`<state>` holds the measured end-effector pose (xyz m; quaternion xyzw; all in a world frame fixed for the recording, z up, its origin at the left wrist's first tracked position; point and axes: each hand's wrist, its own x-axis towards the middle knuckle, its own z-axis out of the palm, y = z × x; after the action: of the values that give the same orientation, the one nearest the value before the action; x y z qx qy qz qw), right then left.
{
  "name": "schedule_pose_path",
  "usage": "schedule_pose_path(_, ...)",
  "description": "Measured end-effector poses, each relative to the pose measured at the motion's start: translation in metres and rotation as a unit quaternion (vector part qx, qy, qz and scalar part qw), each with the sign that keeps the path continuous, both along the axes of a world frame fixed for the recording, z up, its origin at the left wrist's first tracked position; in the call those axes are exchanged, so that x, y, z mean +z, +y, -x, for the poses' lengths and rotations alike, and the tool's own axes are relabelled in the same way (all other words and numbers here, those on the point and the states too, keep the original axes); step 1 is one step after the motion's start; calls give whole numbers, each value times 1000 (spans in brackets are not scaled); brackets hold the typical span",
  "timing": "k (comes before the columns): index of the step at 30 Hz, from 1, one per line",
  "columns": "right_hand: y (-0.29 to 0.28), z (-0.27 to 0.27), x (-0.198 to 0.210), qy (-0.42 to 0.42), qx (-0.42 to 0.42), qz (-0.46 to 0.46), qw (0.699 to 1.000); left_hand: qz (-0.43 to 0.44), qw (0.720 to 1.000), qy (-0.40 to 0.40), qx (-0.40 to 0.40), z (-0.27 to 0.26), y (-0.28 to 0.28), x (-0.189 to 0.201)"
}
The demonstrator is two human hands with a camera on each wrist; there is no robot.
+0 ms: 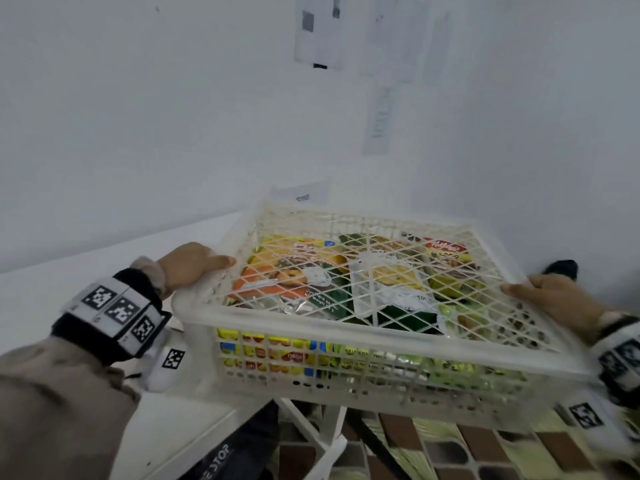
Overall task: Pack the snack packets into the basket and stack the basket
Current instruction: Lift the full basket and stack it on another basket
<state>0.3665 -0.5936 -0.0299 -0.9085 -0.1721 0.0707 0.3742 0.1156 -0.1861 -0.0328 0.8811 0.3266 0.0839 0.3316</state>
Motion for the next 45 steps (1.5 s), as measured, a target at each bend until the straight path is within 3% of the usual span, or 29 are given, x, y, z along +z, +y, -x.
schedule_pose_path(5,-45,-67,-6,27,-41,-27,998,-19,997,25,-65,-112,-16,1)
schedule_pose_path(13,-64,-194,-7,17,-126,-5,992,-101,979,67,-162,-296,-23,11)
schedule_pose_path(18,-62,-267,-4,15,-168,-9,986,-124,975,83,-166,-399,-13,9)
schedule_pose_path(23,-51,-334,-10,31,-178,-4,984,-89,974,98,-184,-470,-4,-17)
schedule_pose_path(29,-24,-442,-48,44,-132,32,990,-99,961,196,-169,-544,11,-81)
schedule_pose_path(35,33,-566,-113,51,-27,91,994,-65,944,284,-153,-585,24,-140)
schedule_pose_path(38,74,-616,-147,51,42,144,987,-8,947,313,-74,-585,28,-170)
schedule_pose_path(42,140,-657,-187,63,120,183,974,61,955,287,52,-568,39,-216)
schedule_pose_path(45,192,-666,-217,78,173,206,960,125,938,293,133,-542,58,-264)
